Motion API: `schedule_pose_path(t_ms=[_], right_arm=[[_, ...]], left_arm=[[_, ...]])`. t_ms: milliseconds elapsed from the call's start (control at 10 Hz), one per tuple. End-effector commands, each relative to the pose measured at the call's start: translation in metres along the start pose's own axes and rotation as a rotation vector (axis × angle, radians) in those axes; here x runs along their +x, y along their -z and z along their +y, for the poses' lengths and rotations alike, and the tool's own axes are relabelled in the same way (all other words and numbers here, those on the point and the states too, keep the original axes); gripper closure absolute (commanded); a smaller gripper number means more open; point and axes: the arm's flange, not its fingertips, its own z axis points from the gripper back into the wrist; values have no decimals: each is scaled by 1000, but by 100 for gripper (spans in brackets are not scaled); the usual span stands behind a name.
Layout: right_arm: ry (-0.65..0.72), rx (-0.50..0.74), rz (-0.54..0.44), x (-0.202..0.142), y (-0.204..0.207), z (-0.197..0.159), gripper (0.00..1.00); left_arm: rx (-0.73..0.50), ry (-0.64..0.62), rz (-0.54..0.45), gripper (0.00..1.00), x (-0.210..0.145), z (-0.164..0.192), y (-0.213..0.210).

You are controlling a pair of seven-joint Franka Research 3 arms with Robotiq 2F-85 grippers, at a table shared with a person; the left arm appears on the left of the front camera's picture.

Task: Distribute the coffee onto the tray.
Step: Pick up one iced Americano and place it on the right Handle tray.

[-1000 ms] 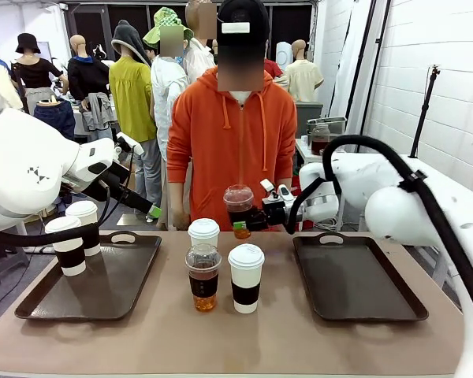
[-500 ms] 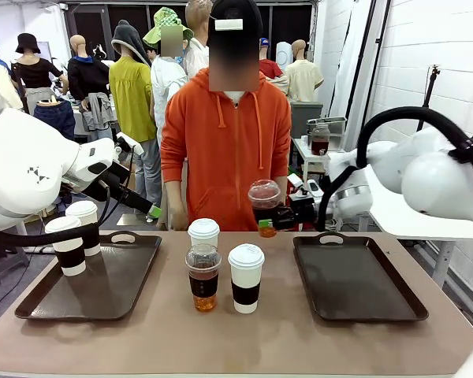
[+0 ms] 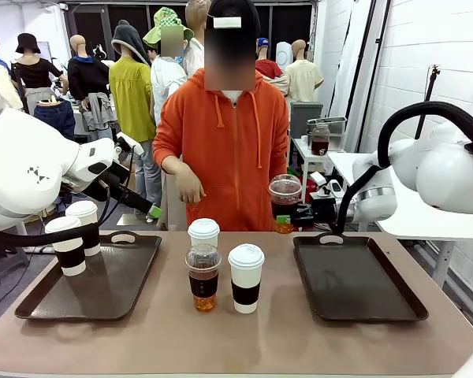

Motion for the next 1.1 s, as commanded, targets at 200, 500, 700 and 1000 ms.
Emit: schedule_pose_path(t_ms=[200,500,700,1000], right_arm=[[0,0,0,0,0,0,34],[0,0,0,0,0,0,34],[18,-19,20,-6,-20,-5,34],[59,-40,50,-13,-63,-7,34]], left_arm=[[-6,-3,-1,0,-1,1,0],[-6,-3,-1,0,-1,1,0],[-6,-3,-1,0,-1,1,0],[-6,-3,-1,0,-1,1,0]])
